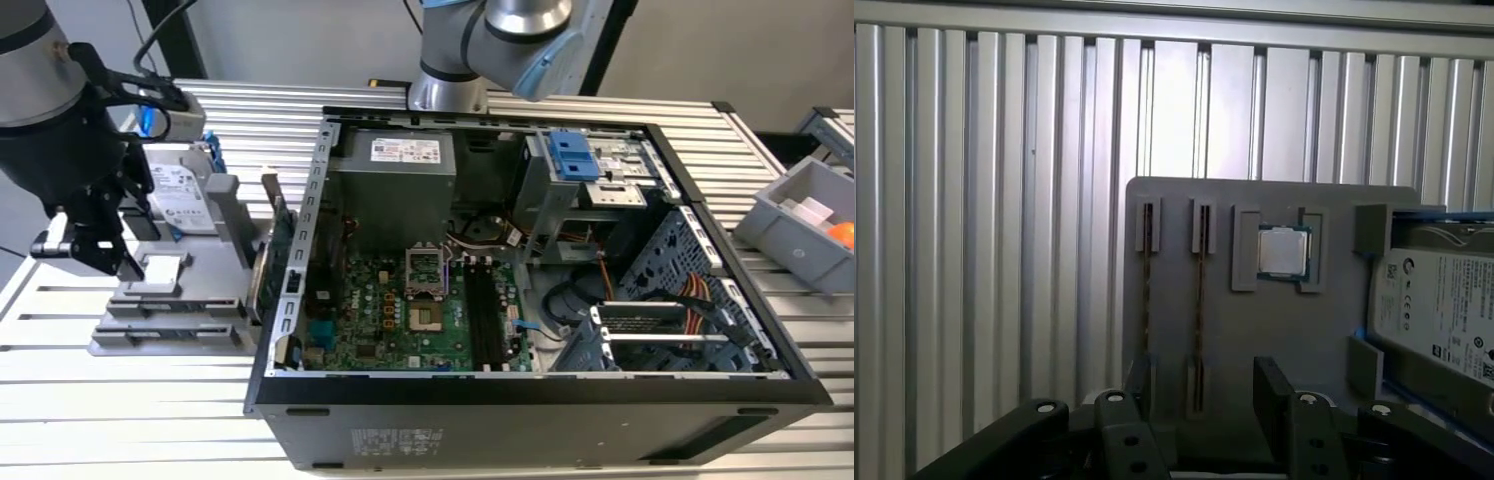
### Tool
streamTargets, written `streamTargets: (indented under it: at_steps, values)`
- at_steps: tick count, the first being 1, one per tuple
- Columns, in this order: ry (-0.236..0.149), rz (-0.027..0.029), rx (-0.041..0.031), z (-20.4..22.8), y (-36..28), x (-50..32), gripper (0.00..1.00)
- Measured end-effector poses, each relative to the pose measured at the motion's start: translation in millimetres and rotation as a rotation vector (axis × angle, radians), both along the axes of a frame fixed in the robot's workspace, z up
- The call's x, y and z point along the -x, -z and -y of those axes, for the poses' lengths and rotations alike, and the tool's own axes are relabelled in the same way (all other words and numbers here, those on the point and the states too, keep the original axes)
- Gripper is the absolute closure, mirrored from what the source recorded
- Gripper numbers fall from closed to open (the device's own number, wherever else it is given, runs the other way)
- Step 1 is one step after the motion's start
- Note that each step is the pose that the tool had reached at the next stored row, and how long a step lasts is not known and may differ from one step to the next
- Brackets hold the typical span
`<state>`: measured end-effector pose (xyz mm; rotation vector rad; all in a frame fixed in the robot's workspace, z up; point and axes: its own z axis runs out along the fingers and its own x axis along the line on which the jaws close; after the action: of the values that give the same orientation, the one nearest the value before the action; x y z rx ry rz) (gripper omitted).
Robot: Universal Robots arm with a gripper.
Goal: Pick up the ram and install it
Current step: 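Pick up the ram and move it above insertion slot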
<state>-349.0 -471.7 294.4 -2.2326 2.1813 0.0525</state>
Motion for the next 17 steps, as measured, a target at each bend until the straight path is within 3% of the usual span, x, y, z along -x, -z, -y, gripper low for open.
streamTargets:
  at_steps: [3,12,14,17]
  values:
    - [0.000,0.0027,-0.0002,1.9,2.4,-0.1,0.00]
    - [0.031,0.0029,-0.0002,6.0,8.6,-0.1,0.00]
    - [0.033,0.0029,-0.0001,6.6,18.5,0.0,0.00]
    - [0.032,0.0028,-0.0001,6.7,20.7,0.0,0.00]
